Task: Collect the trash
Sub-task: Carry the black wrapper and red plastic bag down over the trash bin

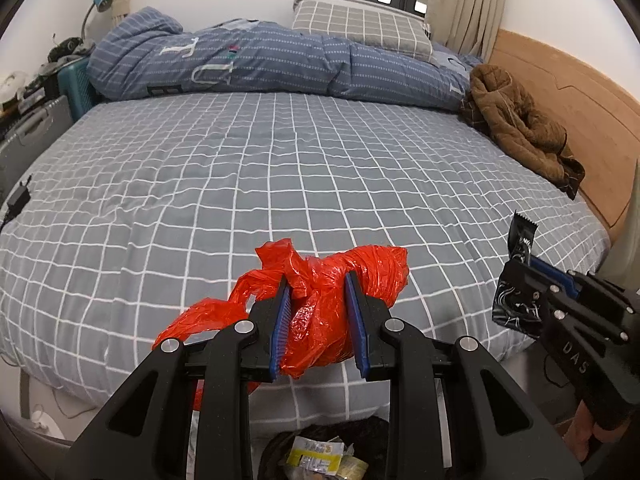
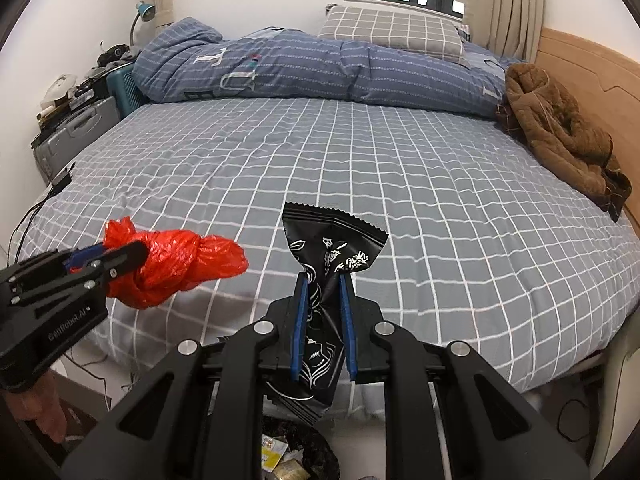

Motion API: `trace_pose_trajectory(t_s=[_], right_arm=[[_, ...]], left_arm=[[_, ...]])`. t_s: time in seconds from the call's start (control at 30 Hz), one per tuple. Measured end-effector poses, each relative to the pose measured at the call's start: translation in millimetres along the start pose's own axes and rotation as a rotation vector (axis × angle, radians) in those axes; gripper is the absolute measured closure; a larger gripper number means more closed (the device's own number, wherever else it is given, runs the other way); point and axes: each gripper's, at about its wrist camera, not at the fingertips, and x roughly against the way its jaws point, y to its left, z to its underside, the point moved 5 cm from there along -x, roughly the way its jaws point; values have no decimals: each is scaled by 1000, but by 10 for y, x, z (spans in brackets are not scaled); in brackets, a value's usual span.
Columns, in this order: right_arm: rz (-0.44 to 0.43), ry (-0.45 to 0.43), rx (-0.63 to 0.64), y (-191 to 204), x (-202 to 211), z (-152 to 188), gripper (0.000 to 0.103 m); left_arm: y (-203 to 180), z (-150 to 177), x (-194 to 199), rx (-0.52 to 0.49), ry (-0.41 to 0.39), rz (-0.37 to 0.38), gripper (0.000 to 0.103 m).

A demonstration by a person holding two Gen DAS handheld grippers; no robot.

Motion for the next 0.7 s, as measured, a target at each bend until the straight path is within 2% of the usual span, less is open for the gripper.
trace_pose_trajectory(t_s=[0.37,0.7], right_arm=[[-29,-8,12,180,274,340,88],[-40,21,7,309,463,704,88]], left_arm=[[131,365,351,20,13,-5,77],[141,760,557,11,39,-1,77]])
